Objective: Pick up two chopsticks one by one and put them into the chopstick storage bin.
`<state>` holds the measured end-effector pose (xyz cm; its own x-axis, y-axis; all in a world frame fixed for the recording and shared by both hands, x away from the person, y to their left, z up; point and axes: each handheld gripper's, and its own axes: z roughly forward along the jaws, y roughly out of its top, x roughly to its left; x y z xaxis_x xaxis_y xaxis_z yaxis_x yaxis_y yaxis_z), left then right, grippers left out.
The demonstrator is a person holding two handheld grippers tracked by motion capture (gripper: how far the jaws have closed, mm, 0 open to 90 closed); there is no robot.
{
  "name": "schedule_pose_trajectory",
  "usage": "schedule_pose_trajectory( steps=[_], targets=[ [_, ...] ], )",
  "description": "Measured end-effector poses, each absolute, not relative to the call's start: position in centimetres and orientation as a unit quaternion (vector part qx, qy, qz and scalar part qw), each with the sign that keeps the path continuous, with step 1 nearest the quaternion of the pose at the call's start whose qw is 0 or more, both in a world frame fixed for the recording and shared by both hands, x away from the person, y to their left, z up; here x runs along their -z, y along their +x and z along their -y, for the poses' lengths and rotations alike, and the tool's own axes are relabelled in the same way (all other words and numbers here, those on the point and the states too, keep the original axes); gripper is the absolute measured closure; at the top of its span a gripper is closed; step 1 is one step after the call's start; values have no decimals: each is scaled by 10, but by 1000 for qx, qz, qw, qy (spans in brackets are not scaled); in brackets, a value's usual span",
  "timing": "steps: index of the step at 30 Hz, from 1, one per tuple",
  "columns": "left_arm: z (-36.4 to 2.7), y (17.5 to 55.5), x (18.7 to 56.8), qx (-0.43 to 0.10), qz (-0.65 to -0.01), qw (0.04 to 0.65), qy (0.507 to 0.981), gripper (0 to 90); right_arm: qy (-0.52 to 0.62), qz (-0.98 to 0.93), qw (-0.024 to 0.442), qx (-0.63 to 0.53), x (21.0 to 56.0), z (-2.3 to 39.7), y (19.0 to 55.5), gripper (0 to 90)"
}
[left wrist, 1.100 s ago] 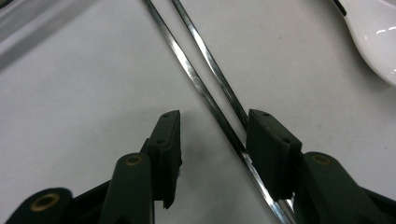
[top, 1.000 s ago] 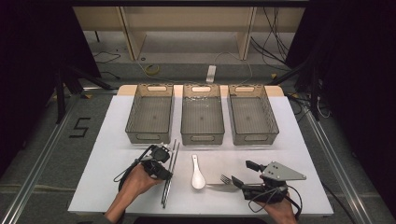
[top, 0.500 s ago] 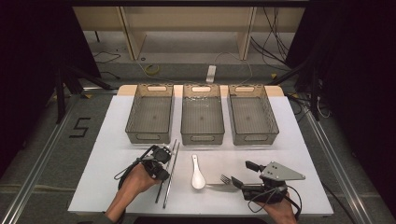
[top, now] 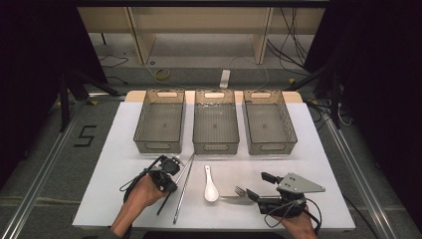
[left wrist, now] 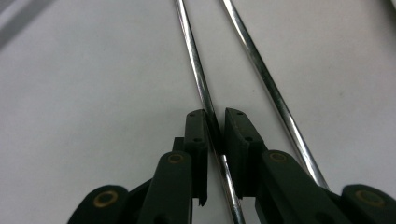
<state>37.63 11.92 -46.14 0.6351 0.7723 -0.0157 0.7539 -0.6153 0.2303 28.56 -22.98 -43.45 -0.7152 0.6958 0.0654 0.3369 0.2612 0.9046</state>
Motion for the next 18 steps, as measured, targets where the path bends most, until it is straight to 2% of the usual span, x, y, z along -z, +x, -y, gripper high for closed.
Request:
schedule_pose_trajectory(
  steps=[7,18],
  targets=[
    [-128,375,461,-37,-429,97,897,844,331,-776,178,-507,434,229,285,267],
    [-129,373,461,-42,-413,97,904,848,330,-777,178,-505,435,229,285,268]
  ],
)
